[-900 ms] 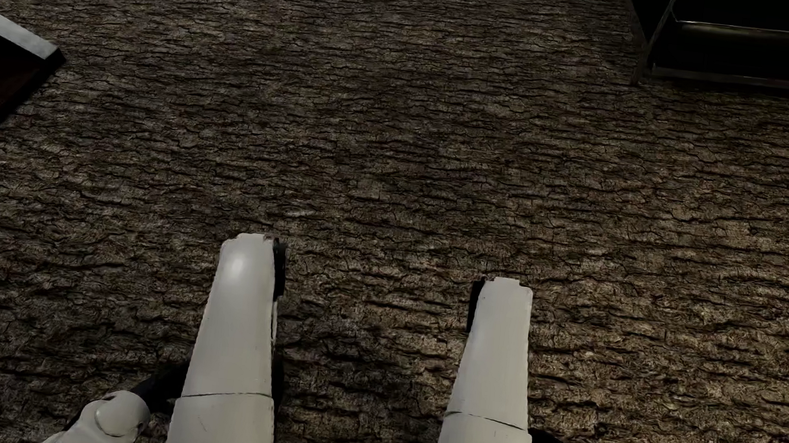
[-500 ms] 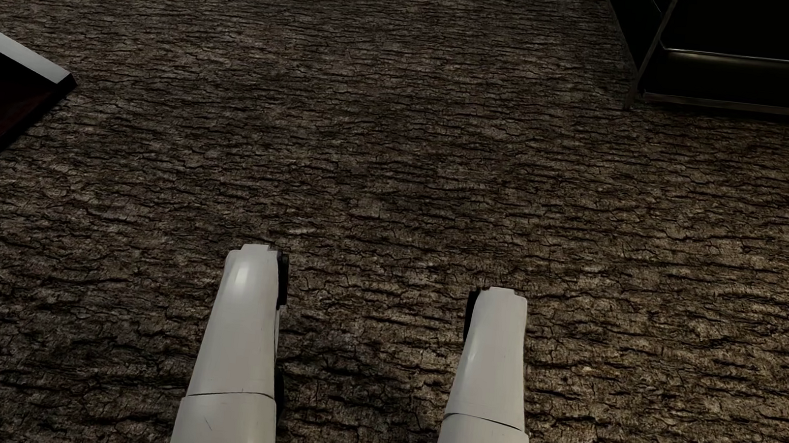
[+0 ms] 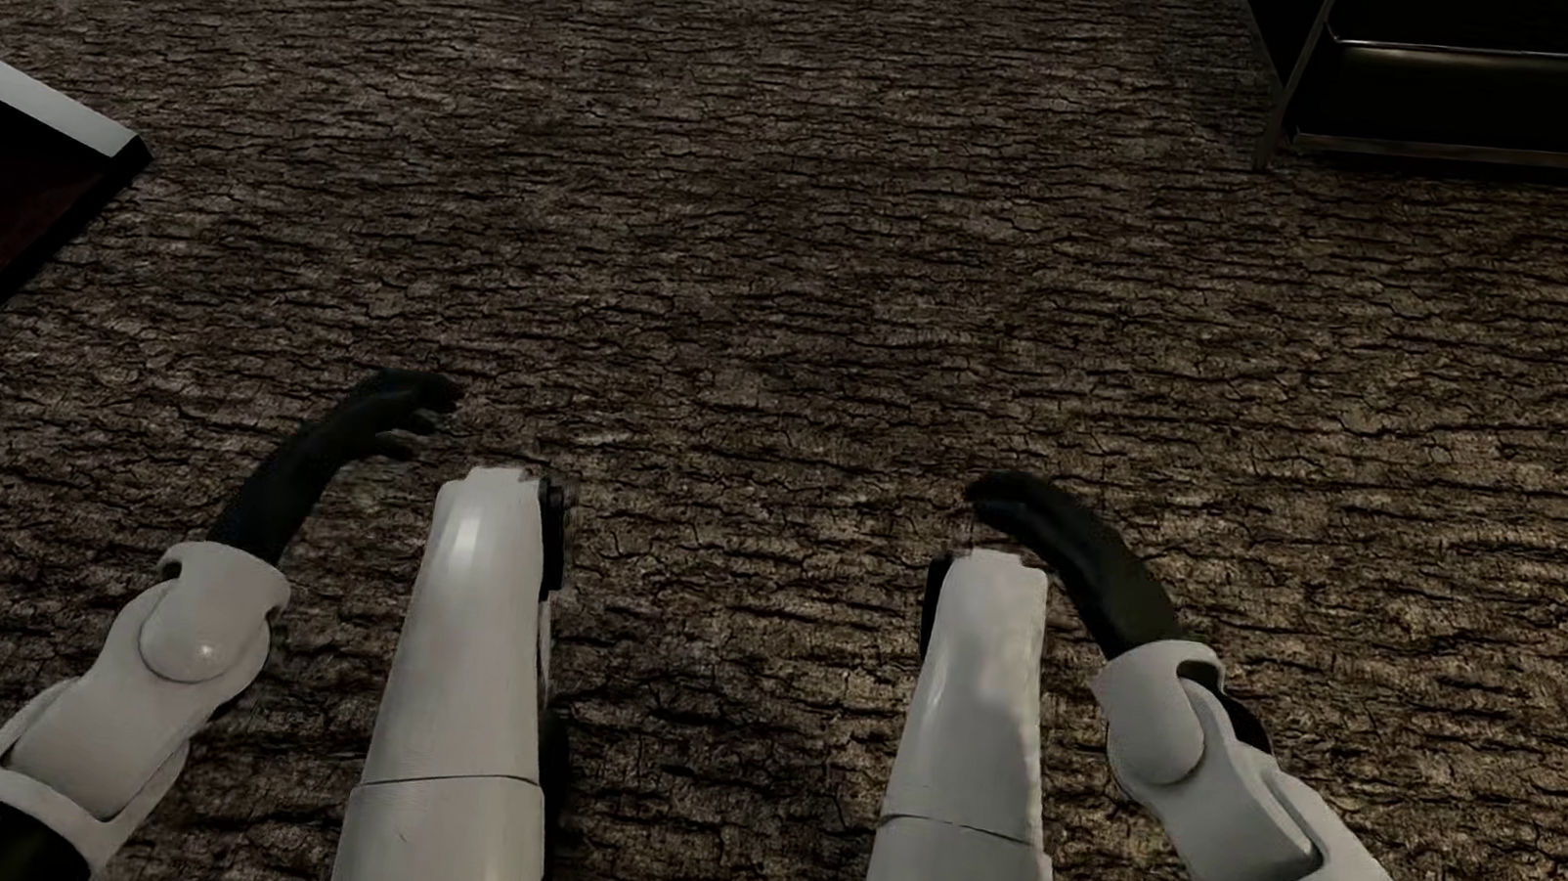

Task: Rise from the white box

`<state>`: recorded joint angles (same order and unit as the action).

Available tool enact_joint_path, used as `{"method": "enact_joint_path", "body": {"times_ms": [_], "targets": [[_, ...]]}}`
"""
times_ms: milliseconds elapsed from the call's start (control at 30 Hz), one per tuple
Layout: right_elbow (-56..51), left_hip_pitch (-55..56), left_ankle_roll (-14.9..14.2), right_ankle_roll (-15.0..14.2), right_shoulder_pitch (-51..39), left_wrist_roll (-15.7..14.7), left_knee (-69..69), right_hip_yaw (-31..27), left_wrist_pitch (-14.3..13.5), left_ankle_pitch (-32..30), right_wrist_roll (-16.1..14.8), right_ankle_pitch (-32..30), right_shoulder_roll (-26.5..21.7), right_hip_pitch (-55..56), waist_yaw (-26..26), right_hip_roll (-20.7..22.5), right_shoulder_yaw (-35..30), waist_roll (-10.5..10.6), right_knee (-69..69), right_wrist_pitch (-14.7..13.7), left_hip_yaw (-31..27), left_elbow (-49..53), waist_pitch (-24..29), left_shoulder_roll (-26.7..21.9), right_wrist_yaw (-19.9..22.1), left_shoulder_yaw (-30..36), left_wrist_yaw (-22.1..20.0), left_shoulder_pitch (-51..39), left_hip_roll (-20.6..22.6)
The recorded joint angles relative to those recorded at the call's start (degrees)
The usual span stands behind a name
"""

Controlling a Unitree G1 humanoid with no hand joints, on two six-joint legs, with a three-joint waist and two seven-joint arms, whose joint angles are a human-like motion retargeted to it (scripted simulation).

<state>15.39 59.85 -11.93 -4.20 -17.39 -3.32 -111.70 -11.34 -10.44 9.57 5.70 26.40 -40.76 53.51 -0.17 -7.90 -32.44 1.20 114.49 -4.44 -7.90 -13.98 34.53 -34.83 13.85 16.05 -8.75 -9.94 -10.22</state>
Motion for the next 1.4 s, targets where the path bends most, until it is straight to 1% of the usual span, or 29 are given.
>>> {"method": "enact_joint_path", "body": {"times_ms": [33,67,100,133,200,233,267,300,333,367,433,467,500,567,633,700,800,867,1000,1033,1067,1100,1133,1167,1233,1267,1300,1333,1400], "targets": [[-1.51,0.65,0.12,-0.31,-6.18,1.79,-0.14,-0.08,-2.61,-0.04,2.63,-0.18,-1.94,0.51,-0.18,-0.27,-5.22,0.20,0.05,-3.32,0.01,2.10,0.62,-2.51,-1.01,3.89,0.30,-4.53,0.07],[-3.16,1.10,-0.01,-0.81,-12.27,3.72,-0.17,-0.25,-2.66,0.10,4.51,-1.06,-3.75,1.09,-0.14,-0.50,-10.72,0.19,0.00,-4.31,0.09,4.53,1.47,-5.23,-3.94,7.94,3.67,-9.32,0.03],[-4.22,1.80,-0.11,-1.46,-18.42,5.51,-0.15,-0.52,-3.13,0.36,5.30,-2.39,-4.98,2.04,-0.14,-0.70,-16.42,0.15,-0.14,-4.93,0.13,6.65,2.49,-7.82,-7.27,12.70,7.13,-14.74,0.00],[-5.13,2.58,-0.24,-1.92,-24.14,7.03,-0.13,-0.76,-3.70,0.78,6.12,-3.72,-5.88,3.26,-0.11,-0.81,-21.78,0.01,-0.23,-5.38,0.22,8.54,3.56,-10.06,-11.42,17.54,11.79,-20.25,-0.07],[-6.25,5.21,-0.70,-2.87,-33.96,8.78,-0.12,-1.14,-5.10,1.54,8.45,-4.42,-6.78,6.42,-0.11,-1.18,-30.35,-0.30,-0.13,-7.29,0.17,11.22,6.10,-13.29,-17.04,26.87,20.00,-31.39,-0.26],[-6.39,7.05,-1.03,-3.59,-37.93,7.81,-0.24,-1.42,-5.22,1.95,9.24,-4.60,-7.04,8.43,-0.13,-1.38,-34.05,-0.38,-0.05,-8.34,-0.04,11.02,7.32,-14.34,-16.23,30.91,18.48,-35.97,-0.45],[-6.42,9.08,-1.47,-4.17,-41.05,7.09,-0.51,-1.65,-6.63,2.26,9.52,-4.70,-7.18,10.57,-0.09,-1.39,-37.26,-0.54,0.06,-9.22,-0.29,11.49,8.78,-15.43,-10.40,33.29,14.49,-39.56,-0.82],[-7.42,11.30,-1.95,-4.76,-43.18,6.33,-0.87,-1.87,-7.39,2.61,8.92,-4.50,-7.76,12.85,-0.05,-1.44,-39.05,-0.76,0.25,-9.22,-0.61,12.85,10.25,-16.67,-5.34,34.70,11.46,-42.55,-1.28],[-9.67,13.60,-2.45,-5.41,-44.84,5.22,-1.32,-2.21,-7.91,3.15,7.55,-4.13,-9.28,15.12,-0.03,-1.55,-39.47,-0.95,0.54,-9.48,-1.08,14.47,11.77,-17.77,-1.42,35.91,8.21,-45.04,-1.53],[-12.26,16.21,-2.62,-5.94,-46.22,4.14,-1.81,-2.45,-8.67,3.67,6.72,-3.71,-11.06,17.55,-0.12,-1.55,-39.71,-1.07,0.85,-9.99,-1.55,16.38,12.81,-19.12,1.28,36.90,4.74,-46.59,-1.49],[-15.95,21.27,-2.71,-6.57,-48.06,2.93,-2.34,-2.58,-10.32,4.84,6.01,-2.64,-14.19,22.29,-0.12,-1.49,-39.81,-1.58,1.13,-11.41,-2.19,20.85,14.58,-22.17,6.44,37.98,0.38,-49.51,-1.08],[-17.26,23.37,-2.83,-6.90,-48.37,2.71,-2.40,-2.67,-10.86,5.59,5.98,-2.01,-15.43,24.17,0.05,-1.38,-39.43,-1.81,0.98,-12.01,-2.57,22.51,15.29,-23.03,8.70,38.81,-1.16,-51.12,-0.99],[-18.19,24.96,-2.81,-7.13,-49.23,2.54,-2.15,-2.76,-11.06,6.39,6.15,-1.37,-16.42,25.55,0.26,-1.32,-39.28,-1.90,0.65,-12.45,-2.81,23.91,16.11,-23.47,9.82,39.17,-1.50,-52.76,-0.60],[-19.96,26.80,-1.81,-6.45,-50.77,2.72,-1.23,-2.62,-11.27,7.74,6.06,-0.39,-17.15,27.05,0.43,-0.40,-40.01,-1.97,-0.42,-12.56,-2.86,25.03,16.61,-23.44,9.95,39.73,-1.97,-54.24,0.50],[-19.36,26.27,-0.95,-5.09,-49.90,3.51,1.06,-2.31,-11.03,8.88,6.60,0.28,-16.39,26.90,0.44,0.43,-38.90,-2.23,-2.58,-12.33,-2.27,24.44,16.62,-21.93,9.16,39.37,-1.75,-54.12,1.75],[-16.44,23.80,-0.26,-4.27,-47.55,4.97,4.96,-1.70,-10.61,9.59,7.58,0.33,-14.43,24.93,0.49,0.75,-37.10,-2.02,-6.43,-12.13,-1.49,21.16,15.92,-19.52,7.36,37.34,-0.49,-51.47,2.40],[-6.86,16.08,0.53,-3.11,-42.48,9.35,15.36,-0.04,-9.44,9.25,10.33,-0.59,-8.56,18.56,0.37,0.41,-33.13,-1.87,-16.41,-11.83,0.43,11.96,14.01,-13.20,1.98,33.30,3.95,-45.89,3.26],[3.16,8.85,1.67,-2.33,-38.63,13.75,25.23,1.40,-9.16,7.95,13.48,-2.51,-2.00,12.24,0.34,0.41,-29.62,-1.60,-25.90,-12.42,1.82,2.22,12.12,-6.53,-2.86,30.91,7.73,-42.32,4.26],[26.24,-8.99,4.17,-0.88,-30.61,23.08,48.66,5.25,-7.93,1.63,20.17,-9.50,13.24,-3.85,0.41,0.65,-22.74,-1.34,-48.33,-13.46,4.85,-22.27,6.13,9.18,-15.89,27.20,16.26,-35.25,6.10],[30.28,-13.67,4.35,-0.72,-28.17,25.17,54.73,6.45,-6.77,-0.46,21.21,-11.32,16.22,-8.26,0.40,0.57,-20.86,-1.18,-54.03,-13.08,5.52,-27.77,4.05,12.74,-19.74,26.97,18.64,-33.68,6.46],[32.92,-18.40,4.51,-0.45,-25.24,25.95,60.84,7.60,-5.72,-2.47,21.09,-13.04,18.61,-12.74,0.25,0.64,-18.05,-0.92,-59.70,-12.31,6.34,-31.91,1.65,15.40,-23.61,25.74,22.20,-31.74,6.80],[34.70,-23.39,4.88,0.15,-21.71,25.29,67.07,8.65,-3.60,-4.37,19.30,-14.60,20.43,-17.48,-0.03,0.85,-14.84,-0.53,-65.33,-9.86,6.95,-34.58,-1.02,17.22,-25.11,24.40,23.60,-28.97,7.32],[36.17,-28.63,5.27,0.96,-17.82,23.54,73.15,9.54,-1.52,-5.99,16.78,-15.87,21.89,-22.28,-0.27,1.27,-11.61,-0.39,-70.65,-7.30,7.62,-36.50,-3.70,18.14,-24.17,22.60,23.43,-25.84,7.81],[37.12,-33.89,5.82,1.78,-13.79,21.65,78.91,10.54,0.20,-7.45,14.23,-17.01,22.69,-27.11,-0.45,1.85,-8.54,-0.17,-75.68,-5.66,8.26,-37.82,-6.47,18.50,-23.53,20.48,22.83,-22.30,8.33],[37.09,-43.83,6.82,3.53,-6.15,17.04,89.44,12.48,2.23,-9.95,9.11,-18.91,22.62,-36.08,-0.50,3.42,-3.45,0.08,-84.83,-3.80,9.34,-39.94,-12.05,17.83,-22.93,16.12,22.50,-15.81,9.28],[36.19,-48.33,7.24,3.84,-2.34,15.57,94.00,13.65,2.54,-10.68,7.83,-19.50,22.06,-40.33,-0.47,3.91,-1.28,0.20,-89.04,-3.49,9.96,-40.47,-14.95,17.19,-22.68,14.38,21.62,-12.60,9.66],[35.15,-52.72,7.75,4.20,1.42,14.77,98.72,14.62,2.24,-11.37,7.46,-20.00,21.49,-44.18,-0.53,4.43,0.72,0.16,-92.90,-3.96,10.65,-40.79,-18.07,16.43,-23.03,12.43,20.82,-9.15,10.05],[34.37,-56.73,7.89,4.49,4.39,14.59,103.32,15.42,1.81,-12.25,7.78,-20.46,20.74,-47.69,-0.66,4.92,2.94,0.24,-96.59,-4.76,11.09,-41.23,-20.69,15.88,-23.68,10.65,20.09,-6.50,10.36],[34.88,-60.91,7.15,4.10,9.14,13.63,106.84,16.97,1.40,-12.24,7.65,-20.88,19.62,-52.99,-0.82,5.10,6.01,-0.02,-102.10,-5.66,12.15,-44.06,-25.74,15.27,-24.50,7.44,18.74,-2.41,10.28]]}}
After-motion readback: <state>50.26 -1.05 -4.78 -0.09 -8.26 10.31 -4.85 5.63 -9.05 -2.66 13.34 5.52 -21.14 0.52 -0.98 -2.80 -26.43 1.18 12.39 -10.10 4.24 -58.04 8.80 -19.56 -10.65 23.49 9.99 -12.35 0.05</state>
